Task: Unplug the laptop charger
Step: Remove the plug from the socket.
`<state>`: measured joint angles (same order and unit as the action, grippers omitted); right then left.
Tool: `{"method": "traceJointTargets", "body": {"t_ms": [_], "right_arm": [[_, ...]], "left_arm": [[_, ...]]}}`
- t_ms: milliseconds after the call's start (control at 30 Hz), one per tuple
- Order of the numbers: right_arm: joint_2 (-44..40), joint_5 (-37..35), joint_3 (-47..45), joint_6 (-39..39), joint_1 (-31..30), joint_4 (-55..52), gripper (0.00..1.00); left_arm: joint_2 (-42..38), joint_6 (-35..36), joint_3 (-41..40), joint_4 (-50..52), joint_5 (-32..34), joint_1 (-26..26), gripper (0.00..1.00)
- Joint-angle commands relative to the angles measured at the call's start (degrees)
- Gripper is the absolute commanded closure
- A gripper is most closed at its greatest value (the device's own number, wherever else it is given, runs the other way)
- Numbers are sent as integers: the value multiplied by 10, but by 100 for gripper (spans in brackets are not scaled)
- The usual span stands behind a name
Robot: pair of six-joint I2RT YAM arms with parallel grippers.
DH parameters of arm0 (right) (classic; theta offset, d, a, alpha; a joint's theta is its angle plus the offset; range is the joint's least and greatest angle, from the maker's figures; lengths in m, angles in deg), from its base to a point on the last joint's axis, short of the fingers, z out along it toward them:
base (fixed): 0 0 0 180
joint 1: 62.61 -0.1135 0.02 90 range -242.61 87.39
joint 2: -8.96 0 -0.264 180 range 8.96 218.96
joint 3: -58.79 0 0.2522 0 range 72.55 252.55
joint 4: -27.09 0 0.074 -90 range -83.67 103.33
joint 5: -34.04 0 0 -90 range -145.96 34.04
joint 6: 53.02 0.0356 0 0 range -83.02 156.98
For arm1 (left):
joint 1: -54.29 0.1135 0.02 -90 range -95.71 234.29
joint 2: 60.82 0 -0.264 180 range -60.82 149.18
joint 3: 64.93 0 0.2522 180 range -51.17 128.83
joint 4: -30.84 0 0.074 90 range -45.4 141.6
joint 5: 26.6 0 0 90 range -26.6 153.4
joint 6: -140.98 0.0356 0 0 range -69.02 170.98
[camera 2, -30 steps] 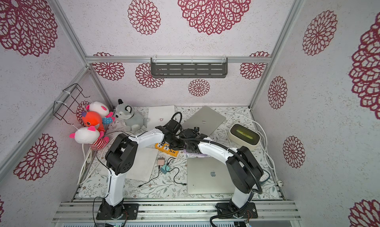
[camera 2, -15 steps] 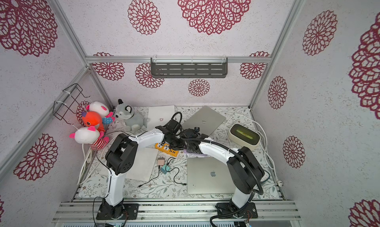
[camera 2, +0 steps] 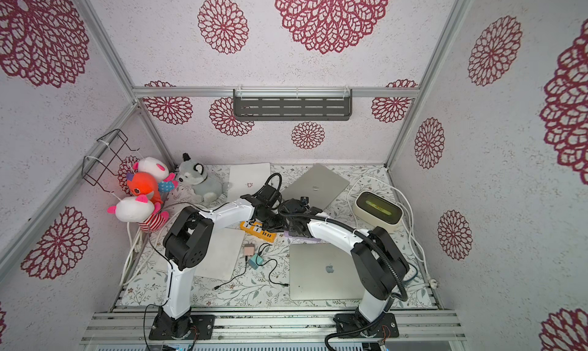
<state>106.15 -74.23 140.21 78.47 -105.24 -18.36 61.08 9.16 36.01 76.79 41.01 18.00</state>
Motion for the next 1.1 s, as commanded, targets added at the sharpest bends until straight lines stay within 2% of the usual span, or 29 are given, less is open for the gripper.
{"method": "traceJointTargets", "body": {"t_ms": [0,900,1067], "right_arm": [[-1,-1,37,-21,-6,-26,66],[-3,-5,42,-26,-8,-42,66],[-11,27,25,-23,-4,-13,66]], "left_arm": [[21,-5,-3,13,13,-8,72],[23,-3,-1,15,13,-8,72],[24,-5,-5,12,11,-8,72]]}}
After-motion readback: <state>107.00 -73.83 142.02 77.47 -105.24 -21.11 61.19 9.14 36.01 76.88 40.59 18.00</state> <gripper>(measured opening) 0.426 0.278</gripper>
